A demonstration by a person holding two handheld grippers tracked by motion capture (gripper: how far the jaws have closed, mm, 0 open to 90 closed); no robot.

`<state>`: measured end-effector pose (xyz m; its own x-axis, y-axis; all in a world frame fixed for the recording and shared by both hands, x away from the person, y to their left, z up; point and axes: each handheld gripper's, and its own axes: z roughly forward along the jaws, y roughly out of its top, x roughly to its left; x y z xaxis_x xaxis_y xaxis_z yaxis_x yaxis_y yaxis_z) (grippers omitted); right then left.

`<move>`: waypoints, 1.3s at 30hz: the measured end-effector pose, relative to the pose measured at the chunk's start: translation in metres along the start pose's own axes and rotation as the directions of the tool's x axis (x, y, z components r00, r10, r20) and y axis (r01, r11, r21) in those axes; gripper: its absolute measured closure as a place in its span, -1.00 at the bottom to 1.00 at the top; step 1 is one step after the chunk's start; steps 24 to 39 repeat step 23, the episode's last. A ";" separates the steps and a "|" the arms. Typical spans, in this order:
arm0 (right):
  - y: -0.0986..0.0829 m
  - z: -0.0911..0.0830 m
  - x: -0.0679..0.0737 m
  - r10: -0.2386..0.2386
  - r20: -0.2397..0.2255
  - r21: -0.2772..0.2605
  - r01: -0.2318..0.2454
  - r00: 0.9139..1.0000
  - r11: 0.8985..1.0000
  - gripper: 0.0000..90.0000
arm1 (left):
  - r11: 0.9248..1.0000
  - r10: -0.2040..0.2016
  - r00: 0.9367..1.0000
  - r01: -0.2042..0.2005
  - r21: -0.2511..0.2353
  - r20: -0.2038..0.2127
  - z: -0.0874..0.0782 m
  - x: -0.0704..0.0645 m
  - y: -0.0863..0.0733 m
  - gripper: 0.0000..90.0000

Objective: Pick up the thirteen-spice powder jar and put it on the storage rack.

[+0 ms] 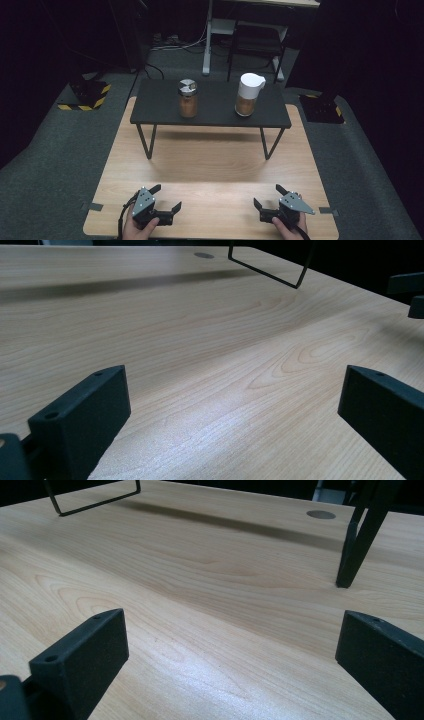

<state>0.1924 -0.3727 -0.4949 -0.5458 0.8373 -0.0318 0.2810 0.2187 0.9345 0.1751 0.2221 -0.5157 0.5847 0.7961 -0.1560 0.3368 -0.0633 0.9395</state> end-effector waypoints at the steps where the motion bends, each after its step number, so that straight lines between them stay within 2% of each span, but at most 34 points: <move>1: 0.000 0.000 0.000 0.000 -0.005 -0.001 0.000 1.000 1.000 -0.99 | 1.000 -0.002 1.000 0.002 0.000 0.001 0.000 0.000 0.000 -0.99; 5: 0.000 -0.002 -0.008 0.006 -0.034 0.008 -0.005 0.999 1.000 -0.99 | 1.000 -0.009 1.000 0.009 0.001 -0.003 0.000 0.000 0.000 -0.99; 12: -0.001 -0.003 -0.010 0.033 -0.028 0.001 -0.033 0.999 0.999 -0.99 | 1.000 -0.008 1.000 0.008 0.011 0.005 0.002 0.001 0.002 -0.99; 21: 0.001 -0.002 -0.010 0.039 -0.024 0.016 -0.039 0.999 0.999 -1.00 | 1.000 -0.002 1.000 0.002 -0.005 0.017 0.000 0.003 -0.001 -0.99; 39: 0.001 0.000 -0.011 0.046 -0.029 0.016 -0.046 0.999 0.999 -1.00 | 1.000 -0.001 1.000 0.001 0.001 0.011 0.001 0.001 0.000 -0.99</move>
